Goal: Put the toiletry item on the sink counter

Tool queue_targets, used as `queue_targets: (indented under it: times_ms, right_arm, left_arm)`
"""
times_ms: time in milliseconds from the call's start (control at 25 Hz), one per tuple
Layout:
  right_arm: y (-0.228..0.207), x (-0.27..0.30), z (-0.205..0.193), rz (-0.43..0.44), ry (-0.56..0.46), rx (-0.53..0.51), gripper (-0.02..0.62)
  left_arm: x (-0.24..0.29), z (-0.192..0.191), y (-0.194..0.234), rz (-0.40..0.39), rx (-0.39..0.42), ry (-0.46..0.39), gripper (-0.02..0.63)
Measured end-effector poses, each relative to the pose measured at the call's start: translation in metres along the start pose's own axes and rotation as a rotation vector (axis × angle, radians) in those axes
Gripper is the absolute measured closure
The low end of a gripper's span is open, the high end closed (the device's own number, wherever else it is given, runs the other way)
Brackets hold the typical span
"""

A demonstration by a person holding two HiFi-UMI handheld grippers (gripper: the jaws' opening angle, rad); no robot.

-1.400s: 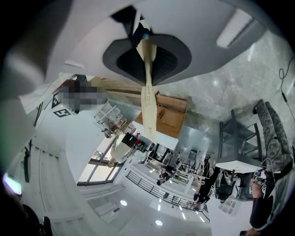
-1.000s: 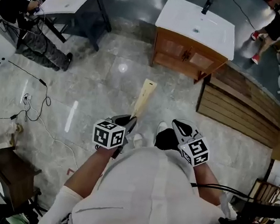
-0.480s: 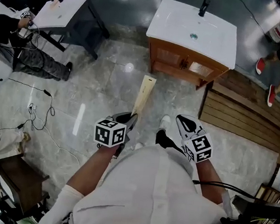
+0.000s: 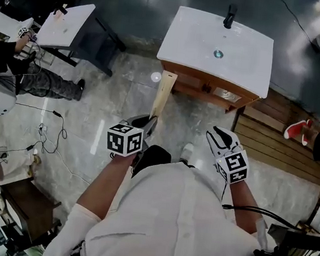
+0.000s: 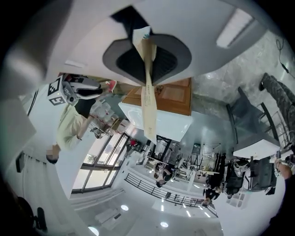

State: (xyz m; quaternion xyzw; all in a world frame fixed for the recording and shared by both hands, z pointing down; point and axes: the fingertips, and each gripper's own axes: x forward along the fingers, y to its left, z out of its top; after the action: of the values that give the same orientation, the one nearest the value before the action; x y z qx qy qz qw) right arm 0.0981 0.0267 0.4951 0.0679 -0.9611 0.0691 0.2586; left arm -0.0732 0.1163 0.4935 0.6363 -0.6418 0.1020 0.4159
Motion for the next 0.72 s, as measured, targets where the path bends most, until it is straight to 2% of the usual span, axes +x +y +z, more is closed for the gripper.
queue_targets:
  times_ms: [200, 480, 600, 720]
  right_arm:
    - [-0.034, 0.012, 0.005, -0.027, 0.005, 0.053, 0.512]
    - [-0.108, 0.029, 0.014, -0.171, 0.026, 0.137, 0.512]
    - [-0.143, 0.033, 0.028, -0.246, 0.013, 0.187, 0.512]
    - [-0.175, 0.037, 0.043, -0.322, -0.013, 0.258, 0.512]
  left_arm:
    - [0.034, 0.049, 0.026, 0.014, 0.104, 0.034, 0.568]
    - [0.107, 0.132, 0.073, -0.049, 0.336, 0.112, 0.568]
    - [0.143, 0.175, 0.096, -0.076, 0.47, 0.159, 0.568]
    - [0.184, 0.221, 0.122, -0.078, 0.652, 0.211, 0.568]
